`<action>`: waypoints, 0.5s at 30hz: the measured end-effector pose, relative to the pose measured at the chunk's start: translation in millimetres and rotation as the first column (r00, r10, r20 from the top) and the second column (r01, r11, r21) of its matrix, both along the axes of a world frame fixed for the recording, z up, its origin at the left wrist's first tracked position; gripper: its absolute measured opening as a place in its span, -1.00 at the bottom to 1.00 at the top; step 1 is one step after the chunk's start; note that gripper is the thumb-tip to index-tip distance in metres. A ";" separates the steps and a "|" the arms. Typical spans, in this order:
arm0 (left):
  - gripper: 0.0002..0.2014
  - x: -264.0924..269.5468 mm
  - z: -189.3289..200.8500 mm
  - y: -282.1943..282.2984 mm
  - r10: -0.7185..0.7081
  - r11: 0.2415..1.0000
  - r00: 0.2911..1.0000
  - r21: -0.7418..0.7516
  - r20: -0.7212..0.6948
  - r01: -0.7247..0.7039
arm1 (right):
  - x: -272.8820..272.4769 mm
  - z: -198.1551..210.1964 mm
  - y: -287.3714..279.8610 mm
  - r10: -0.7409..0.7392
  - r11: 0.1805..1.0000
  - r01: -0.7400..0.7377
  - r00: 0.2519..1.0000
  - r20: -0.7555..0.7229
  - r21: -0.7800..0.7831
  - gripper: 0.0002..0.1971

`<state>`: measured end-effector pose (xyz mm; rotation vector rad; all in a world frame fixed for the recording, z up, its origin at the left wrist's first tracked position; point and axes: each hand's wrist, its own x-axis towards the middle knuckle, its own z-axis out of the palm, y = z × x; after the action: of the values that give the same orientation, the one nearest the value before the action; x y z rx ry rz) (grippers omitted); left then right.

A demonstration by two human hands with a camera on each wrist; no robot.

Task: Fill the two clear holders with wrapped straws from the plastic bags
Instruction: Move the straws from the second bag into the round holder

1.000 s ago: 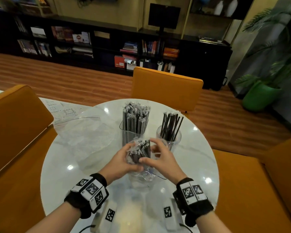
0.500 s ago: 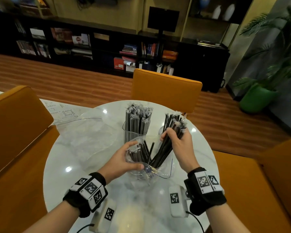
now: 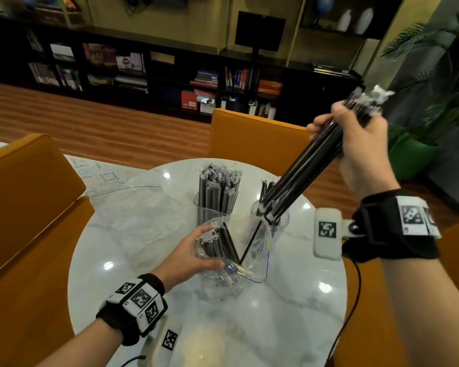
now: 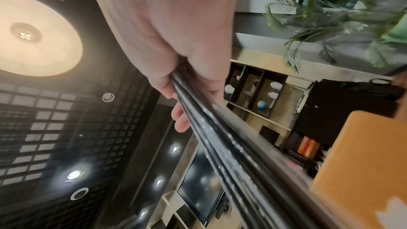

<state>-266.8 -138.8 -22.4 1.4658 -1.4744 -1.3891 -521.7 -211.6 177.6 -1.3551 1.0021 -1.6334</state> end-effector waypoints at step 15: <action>-0.12 6.9 -8.0 4.8 0.017 1.000 0.997 -0.016 -0.070 -0.018 | 20.6 -157.5 -45.2 -0.132 0.935 0.250 0.904 -0.407 0.251 -0.71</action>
<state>-259.9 -134.0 -30.4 1.4023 -1.4227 -1.4003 -501.1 -256.8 20.1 -1.4293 1.5951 -1.3022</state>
